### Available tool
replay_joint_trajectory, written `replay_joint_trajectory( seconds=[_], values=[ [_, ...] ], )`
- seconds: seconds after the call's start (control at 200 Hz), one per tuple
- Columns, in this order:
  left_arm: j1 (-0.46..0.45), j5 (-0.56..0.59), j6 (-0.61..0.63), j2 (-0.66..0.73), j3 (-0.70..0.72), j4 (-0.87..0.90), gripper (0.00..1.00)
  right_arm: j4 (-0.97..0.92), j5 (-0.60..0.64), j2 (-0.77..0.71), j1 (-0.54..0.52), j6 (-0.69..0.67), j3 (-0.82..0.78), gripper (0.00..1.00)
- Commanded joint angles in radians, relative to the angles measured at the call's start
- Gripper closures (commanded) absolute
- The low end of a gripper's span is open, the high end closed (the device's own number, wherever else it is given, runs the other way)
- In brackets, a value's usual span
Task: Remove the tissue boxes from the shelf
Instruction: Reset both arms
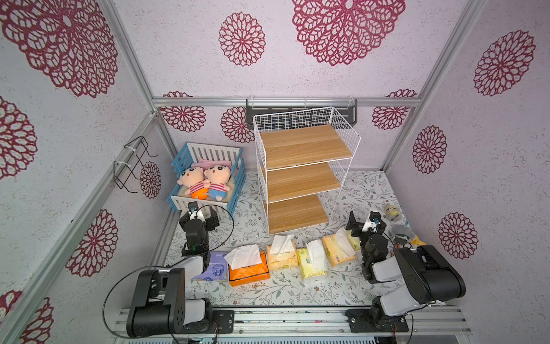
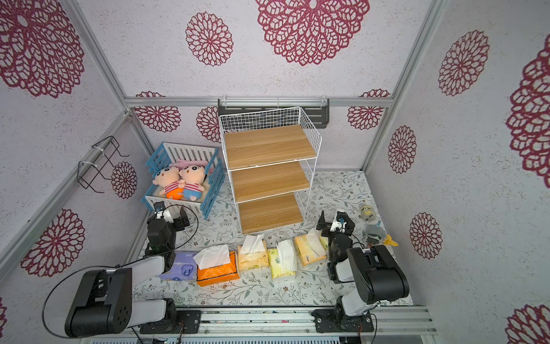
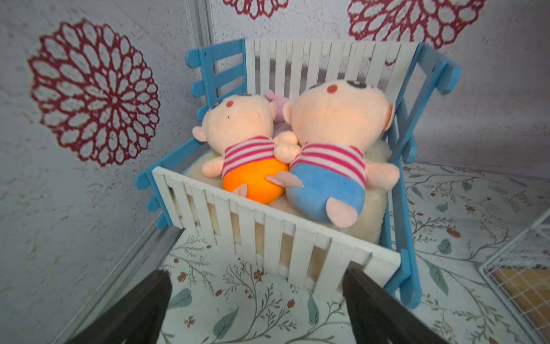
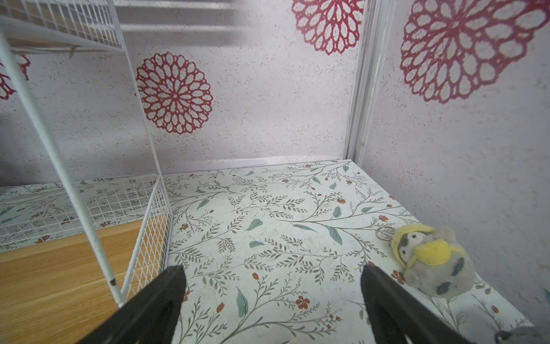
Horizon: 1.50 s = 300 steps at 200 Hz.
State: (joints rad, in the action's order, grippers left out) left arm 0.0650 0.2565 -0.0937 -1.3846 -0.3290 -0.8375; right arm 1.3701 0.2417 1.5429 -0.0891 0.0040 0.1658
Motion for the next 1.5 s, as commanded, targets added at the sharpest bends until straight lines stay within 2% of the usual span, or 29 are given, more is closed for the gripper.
replay_joint_trajectory(
  seconds=[0.0, 0.125, 0.205, 0.29, 0.365, 0.425, 0.525, 0.696, 1.081, 1.156, 1.496],
  values=[
    [-0.002, 0.001, 0.009, -0.087, 0.006, -0.151, 0.03, 0.052, 0.006, -0.003, 0.003, 0.006, 0.006, 0.01],
    [0.0, -0.008, 0.02, -0.19, 0.011, -0.285, 0.03, 0.083, -0.002, -0.003, 0.003, 0.005, -0.01, 0.01],
    [0.005, -0.021, -0.002, -0.144, 0.004, -0.191, 0.03, 0.095, 0.001, -0.003, 0.003, 0.005, -0.016, 0.01],
    [0.01, -0.044, 0.018, -0.175, -0.048, -0.149, 0.03, 0.094, 0.001, -0.002, 0.003, 0.007, -0.016, 0.01],
    [0.058, -0.138, -0.023, -0.149, -0.102, 0.013, 0.03, 0.093, -0.003, -0.001, 0.003, 0.006, -0.014, 0.01],
    [0.076, -0.157, -0.035, -0.167, -0.103, -0.018, 0.03, 0.088, -0.018, -0.001, 0.005, 0.0, -0.011, 0.01],
    [0.077, -0.154, -0.034, -0.16, -0.107, 0.007, 0.03, 0.073, -0.041, -0.001, 0.005, -0.006, -0.004, 0.01],
    [0.077, -0.156, -0.035, -0.164, -0.103, -0.012, 0.03, 0.074, 0.033, -0.004, 0.005, 0.019, -0.007, 0.01],
    [0.077, -0.156, -0.036, -0.163, -0.099, -0.017, 0.03, 0.069, 0.031, -0.003, 0.005, 0.018, -0.002, 0.01],
    [0.076, -0.155, -0.037, -0.164, -0.099, -0.017, 0.03, 0.0, 0.021, -0.003, 0.005, 0.016, 0.032, 0.01],
    [0.075, -0.154, -0.036, -0.164, -0.1, -0.018, 0.03, 0.023, 0.017, -0.003, 0.005, 0.013, 0.021, 0.01]
  ],
)
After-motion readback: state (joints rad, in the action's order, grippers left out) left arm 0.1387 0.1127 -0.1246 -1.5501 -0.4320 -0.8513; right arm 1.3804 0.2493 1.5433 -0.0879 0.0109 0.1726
